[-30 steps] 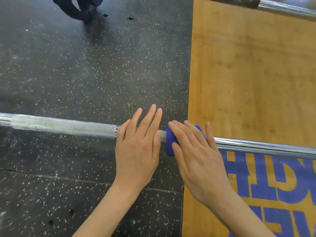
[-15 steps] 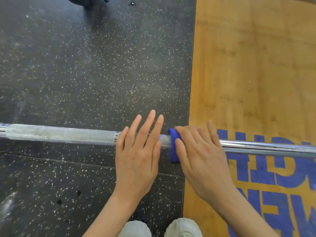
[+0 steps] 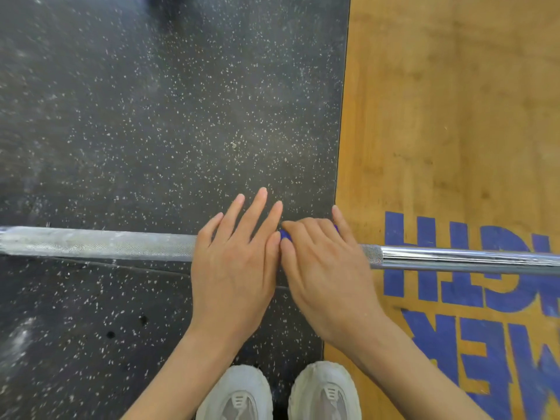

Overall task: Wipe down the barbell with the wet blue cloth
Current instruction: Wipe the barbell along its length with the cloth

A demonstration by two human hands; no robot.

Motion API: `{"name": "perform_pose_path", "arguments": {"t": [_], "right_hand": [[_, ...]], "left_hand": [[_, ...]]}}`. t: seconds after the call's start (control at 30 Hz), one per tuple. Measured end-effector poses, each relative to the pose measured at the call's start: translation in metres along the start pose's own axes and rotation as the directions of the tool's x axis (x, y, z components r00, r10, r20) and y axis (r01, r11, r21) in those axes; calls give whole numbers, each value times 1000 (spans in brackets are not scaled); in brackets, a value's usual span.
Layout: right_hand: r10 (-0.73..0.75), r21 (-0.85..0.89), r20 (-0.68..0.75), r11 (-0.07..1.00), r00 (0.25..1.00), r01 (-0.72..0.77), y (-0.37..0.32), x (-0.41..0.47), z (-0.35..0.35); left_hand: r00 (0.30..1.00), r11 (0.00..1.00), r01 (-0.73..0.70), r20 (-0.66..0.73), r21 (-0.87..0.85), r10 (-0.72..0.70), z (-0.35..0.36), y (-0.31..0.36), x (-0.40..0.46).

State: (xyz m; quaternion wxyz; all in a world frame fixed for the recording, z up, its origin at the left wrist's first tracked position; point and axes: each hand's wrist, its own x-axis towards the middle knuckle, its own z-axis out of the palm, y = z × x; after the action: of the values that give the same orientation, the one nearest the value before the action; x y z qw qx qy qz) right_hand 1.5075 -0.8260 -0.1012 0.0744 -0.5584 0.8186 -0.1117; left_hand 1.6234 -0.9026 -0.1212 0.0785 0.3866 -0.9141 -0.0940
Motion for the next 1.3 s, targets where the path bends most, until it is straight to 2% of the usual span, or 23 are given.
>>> {"name": "perform_pose_path", "arguments": {"t": [0.07, 0.13, 0.23, 0.37, 0.47, 0.53, 0.6, 0.67, 0.77, 0.83, 0.97, 1.1, 1.23, 1.3], "right_hand": [[-61, 1, 9, 998, 998, 61, 16, -12, -4], [-12, -3, -16, 1000, 1000, 12, 28, -25, -10], [56, 4, -6, 998, 998, -56, 11, -16, -5], [-39, -19, -3, 999, 999, 39, 20, -20, -7], [61, -38, -94, 997, 994, -64, 23, -30, -13], [85, -47, -69, 995, 994, -88, 2, -26, -3], [14, -49, -66, 999, 998, -17, -10, -27, 4], [-39, -19, -59, 999, 997, 38, 6, -36, -1], [48, 0, -114, 999, 992, -48, 21, -53, -10], [73, -8, -91, 997, 993, -74, 5, -47, -3], [-74, -22, -60, 997, 995, 73, -3, -49, 4], [9, -16, -144, 1000, 990, -11, 7, -63, -4], [-71, -54, -76, 996, 995, 67, -24, -56, 9], [-77, -37, -44, 996, 996, 76, -8, -65, 4]], "left_hand": [[1000, 1000, 11, -4, -13, -11, -1, 0, -4], [1000, 1000, 20, -23, -23, -21, -1, 2, -7], [999, 999, 23, -44, -28, -24, 1, 6, -11], [999, 999, 26, -45, -44, -28, -1, 5, -18], [999, 997, 27, -45, -67, -30, -2, 6, -24], [998, 997, 25, -55, -78, -29, -1, 8, -27], [997, 997, 21, -66, -77, -26, -1, 7, -32], [998, 997, 11, -61, -76, -16, -3, 7, -37], [998, 997, 4, -58, -80, -9, -4, 9, -45], [998, 996, 5, -60, -88, -10, -3, 11, -51], [999, 994, -8, -37, -107, 4, -4, 8, -63], [999, 993, -21, 24, -115, 24, -9, 9, -76], [999, 994, -24, 35, -111, 28, -10, 8, -87], [998, 995, -32, 42, -90, 36, -9, 7, -92]]}}
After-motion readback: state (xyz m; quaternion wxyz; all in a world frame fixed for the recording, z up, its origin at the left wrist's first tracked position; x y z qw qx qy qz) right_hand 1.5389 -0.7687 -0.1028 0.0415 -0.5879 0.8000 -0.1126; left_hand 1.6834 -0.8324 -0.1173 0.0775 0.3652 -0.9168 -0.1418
